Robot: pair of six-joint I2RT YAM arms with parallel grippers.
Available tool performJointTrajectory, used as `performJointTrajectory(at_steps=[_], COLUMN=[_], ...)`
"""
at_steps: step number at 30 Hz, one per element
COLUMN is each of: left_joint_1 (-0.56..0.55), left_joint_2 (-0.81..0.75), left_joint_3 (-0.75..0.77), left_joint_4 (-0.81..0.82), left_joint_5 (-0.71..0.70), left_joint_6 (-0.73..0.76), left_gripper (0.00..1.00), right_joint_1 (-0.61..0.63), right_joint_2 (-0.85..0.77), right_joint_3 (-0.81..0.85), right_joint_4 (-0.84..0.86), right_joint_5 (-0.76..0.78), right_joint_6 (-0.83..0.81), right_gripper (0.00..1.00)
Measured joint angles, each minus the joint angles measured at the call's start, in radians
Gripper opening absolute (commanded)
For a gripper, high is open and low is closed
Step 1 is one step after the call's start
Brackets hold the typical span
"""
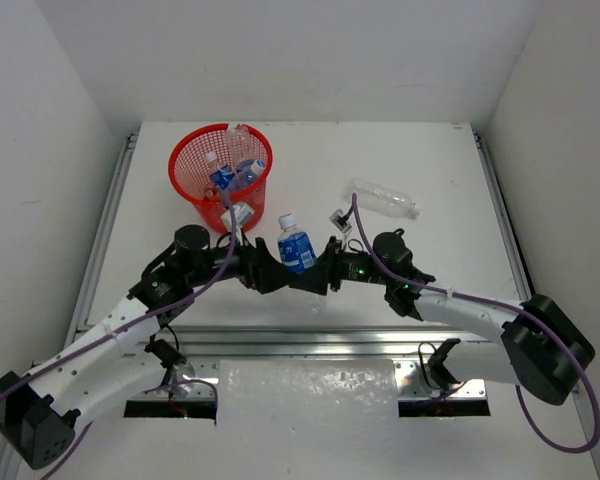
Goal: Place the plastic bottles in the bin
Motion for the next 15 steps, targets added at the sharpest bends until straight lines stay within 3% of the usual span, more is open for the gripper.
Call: performJointTrajectory(at_steps=[4,8,9,11,12,13,14,15], left_joint_1=[-0.07,-0.099,-0.101,-0.101,-0.104,-0.108,-0.108,-0.108], left_joint_2=[0.054,0.072,0.076,0.082,0.085,0.085,0.087,0.089], left_joint_3=[0.0,0.01,0.01,0.01,0.011,0.013,0.012,0.013], left_joint_4=[0.111,0.175,0.196,0.237,0.269,0.276,0.286,0.295], left_joint_5=[0.015,0.047,0.055,0.075,0.098,0.1,0.11,0.109], left_joint_6=[-0.034,-0.048,-0.055,-0.075,-0.085,-0.08,-0.085,-0.084], left_gripper=[1.0,0.98,0.94,0.4,0.19,0.0,0.0,0.0], right_joint_1=[0.015,0.015,0.016,0.018,0.017,0.016,0.016,0.013], right_joint_2=[-0.005,-0.006,-0.007,-0.008,-0.009,-0.009,-0.014,-0.018], right_joint_3=[0.014,0.018,0.023,0.033,0.037,0.038,0.039,0.04], right_joint_4=[0.197,0.248,0.244,0.237,0.224,0.225,0.22,0.218], right_joint_5=[-0.269,-0.365,-0.375,-0.383,-0.377,-0.379,-0.377,-0.381], right_joint_6=[-0.039,-0.043,-0.048,-0.056,-0.056,-0.055,-0.056,-0.052], right_gripper=[0.0,0.0,0.0,0.0,0.13,0.37,0.89,0.99])
